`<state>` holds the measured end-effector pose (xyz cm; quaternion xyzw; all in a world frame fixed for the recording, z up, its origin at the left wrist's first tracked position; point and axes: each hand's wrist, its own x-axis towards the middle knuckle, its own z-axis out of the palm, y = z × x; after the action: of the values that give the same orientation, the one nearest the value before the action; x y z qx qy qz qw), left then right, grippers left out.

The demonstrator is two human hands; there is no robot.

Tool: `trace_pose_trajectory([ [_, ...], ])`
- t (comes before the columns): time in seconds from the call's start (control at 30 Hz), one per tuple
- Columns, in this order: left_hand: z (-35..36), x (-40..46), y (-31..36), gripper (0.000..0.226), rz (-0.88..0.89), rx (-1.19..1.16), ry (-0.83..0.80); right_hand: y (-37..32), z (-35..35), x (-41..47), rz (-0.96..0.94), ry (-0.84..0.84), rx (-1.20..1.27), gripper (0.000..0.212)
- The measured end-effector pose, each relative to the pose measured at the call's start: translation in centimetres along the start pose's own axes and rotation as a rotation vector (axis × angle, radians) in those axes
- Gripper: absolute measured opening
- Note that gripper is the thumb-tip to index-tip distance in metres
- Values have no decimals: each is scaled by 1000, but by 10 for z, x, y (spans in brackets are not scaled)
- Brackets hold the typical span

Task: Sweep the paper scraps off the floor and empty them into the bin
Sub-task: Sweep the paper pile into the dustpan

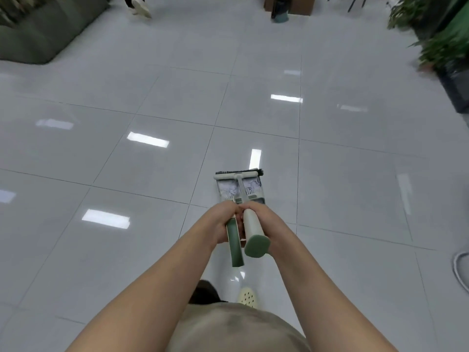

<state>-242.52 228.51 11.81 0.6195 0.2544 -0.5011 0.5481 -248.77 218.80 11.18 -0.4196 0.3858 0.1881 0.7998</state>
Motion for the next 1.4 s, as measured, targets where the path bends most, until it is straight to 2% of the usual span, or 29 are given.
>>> trace_pose_trajectory([
  [0.07,8,17,44,14,-16,4,-1,-40,-1,29,0,-7,-7,20],
  [0.17,22,49,114,13,-32,32,-21,-102,-2,76,-3,-12,-33,16],
  [0.37,39,149,270,15,-46,67,-27,-245,1,189,20,34,-81,23],
  [0.6,70,234,478,19,-17,158,-27,-429,15,295,18,47,77,14],
  [0.8,122,302,621,26,-12,104,-20,-572,-4,389,0,55,35,17],
  [1.07,215,414,841,21,33,137,6,-796,-58,523,-36,-11,-11,26],
  [1.2,251,459,956,23,45,85,25,-915,-66,579,-29,-23,6,22],
  [1.33,275,509,1063,21,62,69,17,-1016,-69,644,-59,-9,-25,32],
  [1.4,287,540,1116,21,66,78,5,-1065,-71,680,-63,-10,-11,29],
])
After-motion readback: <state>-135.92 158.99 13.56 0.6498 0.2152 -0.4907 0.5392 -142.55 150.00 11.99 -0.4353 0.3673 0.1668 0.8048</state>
